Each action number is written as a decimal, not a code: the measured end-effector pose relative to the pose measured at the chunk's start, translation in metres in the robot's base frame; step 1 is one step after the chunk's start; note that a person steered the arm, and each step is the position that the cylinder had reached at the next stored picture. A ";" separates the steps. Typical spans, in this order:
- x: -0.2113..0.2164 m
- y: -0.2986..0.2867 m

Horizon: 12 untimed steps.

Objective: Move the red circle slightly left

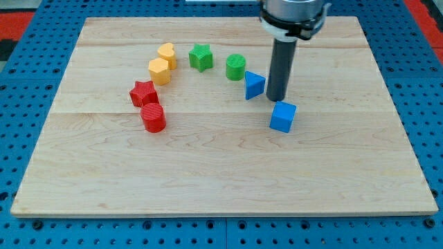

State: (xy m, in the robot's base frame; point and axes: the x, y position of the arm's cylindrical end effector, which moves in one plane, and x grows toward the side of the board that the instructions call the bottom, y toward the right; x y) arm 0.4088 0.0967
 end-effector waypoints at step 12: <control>0.062 -0.111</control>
State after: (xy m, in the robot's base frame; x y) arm 0.4711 -0.0147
